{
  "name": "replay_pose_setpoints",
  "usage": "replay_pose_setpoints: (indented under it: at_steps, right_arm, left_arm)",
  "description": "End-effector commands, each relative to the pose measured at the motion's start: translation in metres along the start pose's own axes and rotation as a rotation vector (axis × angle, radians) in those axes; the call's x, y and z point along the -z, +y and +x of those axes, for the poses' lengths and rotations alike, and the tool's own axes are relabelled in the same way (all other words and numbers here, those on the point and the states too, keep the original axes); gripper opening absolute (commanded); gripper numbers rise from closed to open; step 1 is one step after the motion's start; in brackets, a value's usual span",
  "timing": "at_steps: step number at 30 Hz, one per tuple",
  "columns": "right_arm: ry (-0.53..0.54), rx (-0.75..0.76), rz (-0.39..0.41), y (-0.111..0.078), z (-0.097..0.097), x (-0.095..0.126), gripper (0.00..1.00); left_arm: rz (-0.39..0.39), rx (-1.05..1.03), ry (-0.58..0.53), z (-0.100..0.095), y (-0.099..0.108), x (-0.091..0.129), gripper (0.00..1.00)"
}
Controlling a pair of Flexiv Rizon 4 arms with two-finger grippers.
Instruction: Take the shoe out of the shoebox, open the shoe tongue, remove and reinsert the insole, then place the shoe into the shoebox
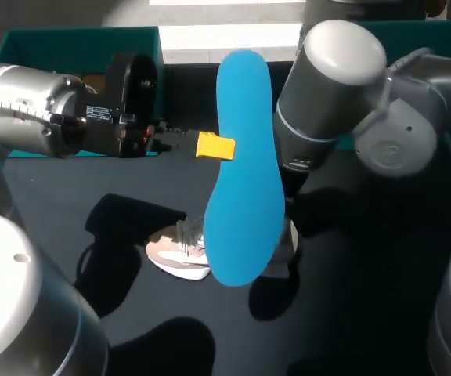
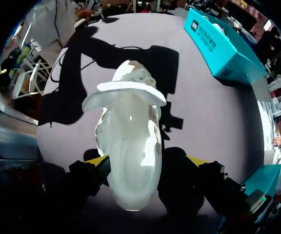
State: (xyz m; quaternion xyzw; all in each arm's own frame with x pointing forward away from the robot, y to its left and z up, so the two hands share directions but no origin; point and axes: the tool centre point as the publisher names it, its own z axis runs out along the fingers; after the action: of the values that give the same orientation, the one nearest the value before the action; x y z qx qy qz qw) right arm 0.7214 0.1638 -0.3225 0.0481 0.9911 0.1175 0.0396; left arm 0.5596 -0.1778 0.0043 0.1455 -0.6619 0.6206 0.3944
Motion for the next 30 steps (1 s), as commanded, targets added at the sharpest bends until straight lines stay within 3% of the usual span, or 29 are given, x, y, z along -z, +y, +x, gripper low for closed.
replay_pose_setpoints:
  at_steps: [1, 5, 9, 11, 15, 20, 22, 24, 25, 30]
  right_arm:
    - [0.018, 0.011, 0.001, 0.014, -0.017, -0.033, 1.0]
    - [0.02, 0.007, -0.007, 0.011, -0.024, -0.054, 1.0]
    - [0.015, -0.003, -0.022, 0.011, -0.021, -0.069, 0.83]
    - [0.027, -0.007, -0.021, 0.011, -0.018, -0.075, 0.82]
    - [0.038, -0.02, -0.04, 0.01, -0.011, -0.087, 0.49]
    - [0.071, -0.021, -0.04, 0.012, -0.009, -0.093, 0.44]
    - [0.073, -0.026, -0.042, 0.012, -0.009, -0.094, 0.3]
    - [0.077, -0.032, -0.038, 0.012, -0.007, -0.093, 0.05]
    - [0.087, -0.041, -0.031, 0.012, -0.006, -0.091, 0.0]
    - [0.1, -0.091, -0.022, 0.009, -0.003, -0.079, 0.0]
  left_arm:
    - [0.002, 0.0, -0.003, 0.001, 0.002, -0.001, 0.0]
    - [0.002, 0.0, -0.003, 0.001, 0.002, -0.001, 0.0]
    - [0.002, 0.0, -0.003, 0.001, 0.002, -0.001, 0.0]
    - [0.002, 0.0, -0.003, 0.001, 0.002, -0.001, 0.0]
    - [0.002, 0.0, -0.003, 0.001, 0.002, -0.001, 0.0]
    - [0.002, 0.0, -0.003, 0.001, 0.002, -0.001, 0.0]
    - [0.002, 0.0, -0.003, 0.001, 0.002, -0.001, 0.0]
    - [0.002, 0.0, -0.003, 0.001, 0.002, -0.001, 0.0]
    - [0.002, 0.0, -0.003, 0.001, 0.002, -0.001, 0.0]
    - [0.002, 0.0, -0.003, 0.001, 0.002, -0.001, 0.0]
